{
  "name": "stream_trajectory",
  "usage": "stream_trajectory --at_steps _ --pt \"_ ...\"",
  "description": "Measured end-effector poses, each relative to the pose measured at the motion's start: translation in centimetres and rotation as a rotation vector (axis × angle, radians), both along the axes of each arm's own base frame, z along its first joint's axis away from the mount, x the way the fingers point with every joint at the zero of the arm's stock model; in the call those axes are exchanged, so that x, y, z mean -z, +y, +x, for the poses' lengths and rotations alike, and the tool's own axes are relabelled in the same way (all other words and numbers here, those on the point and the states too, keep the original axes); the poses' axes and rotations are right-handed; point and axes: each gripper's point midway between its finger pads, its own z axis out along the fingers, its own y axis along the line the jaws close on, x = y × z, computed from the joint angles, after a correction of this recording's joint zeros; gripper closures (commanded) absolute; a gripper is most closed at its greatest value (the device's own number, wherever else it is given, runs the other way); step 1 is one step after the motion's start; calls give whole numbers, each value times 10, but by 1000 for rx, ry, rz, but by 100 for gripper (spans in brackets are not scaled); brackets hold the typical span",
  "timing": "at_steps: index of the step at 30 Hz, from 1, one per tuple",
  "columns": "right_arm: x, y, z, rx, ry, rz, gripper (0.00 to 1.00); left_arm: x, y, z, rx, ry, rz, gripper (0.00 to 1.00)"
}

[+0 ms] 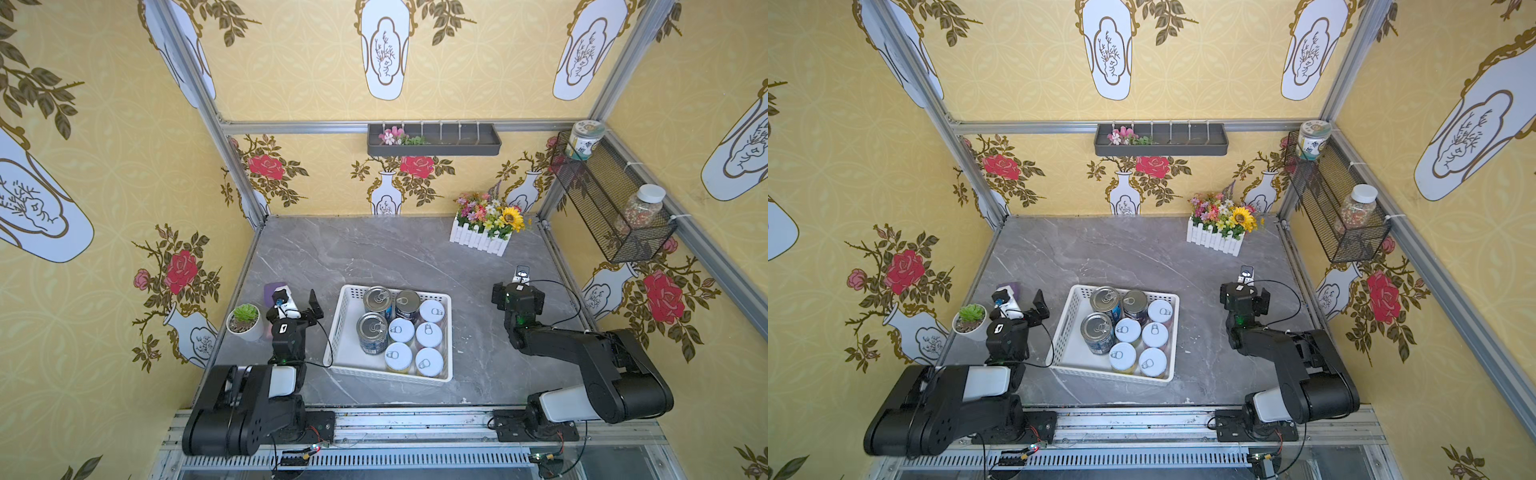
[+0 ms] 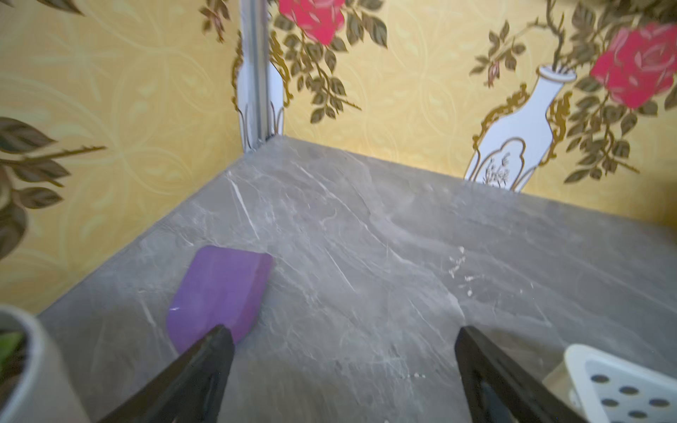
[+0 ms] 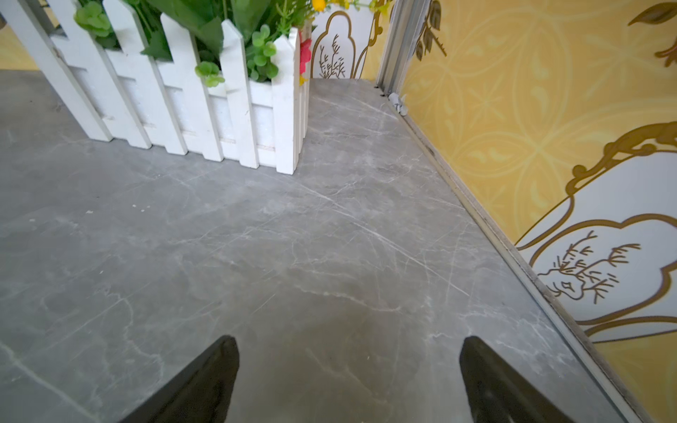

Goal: Put the canned food in the basket
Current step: Reset both arms

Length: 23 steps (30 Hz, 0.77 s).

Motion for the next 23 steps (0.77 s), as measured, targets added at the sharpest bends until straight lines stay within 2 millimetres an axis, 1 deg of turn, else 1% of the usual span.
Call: stream_trajectory --at_steps 2,3,5,7,8,9,11,14,19,21,23 --pt "2 2 -2 -19 -2 13 1 -8 0 3 2 -22 -2 0" --pt "6 4 -6 -40 -3 25 3 -11 -1 6 9 -32 -3 0" --pt "18 5 -18 -76 -19 48 3 -10 -3 6 22 -30 -2 0" --pt "38 7 -30 -87 50 35 3 -7 -4 6 30 -23 -2 0" --pt "35 12 -27 -123 39 46 3 -7 -5 6 35 -22 -1 0" --pt "25 13 -22 -128 -6 53 3 -7 -5 6 35 -22 0 0" --pt "17 10 -18 -115 -42 50 3 -7 -5 6 35 -22 0 0" --pt "17 15 -16 -140 -44 61 3 -7 -5 6 35 -22 1 0" --pt "13 14 -14 -138 -59 63 3 -7 -5 6 37 -22 0 0" --pt "11 14 -11 -151 -65 77 3 -7 -6 6 38 -22 0 0" --pt "9 9 -9 -141 -74 85 3 -7 -6 6 38 -22 0 0"
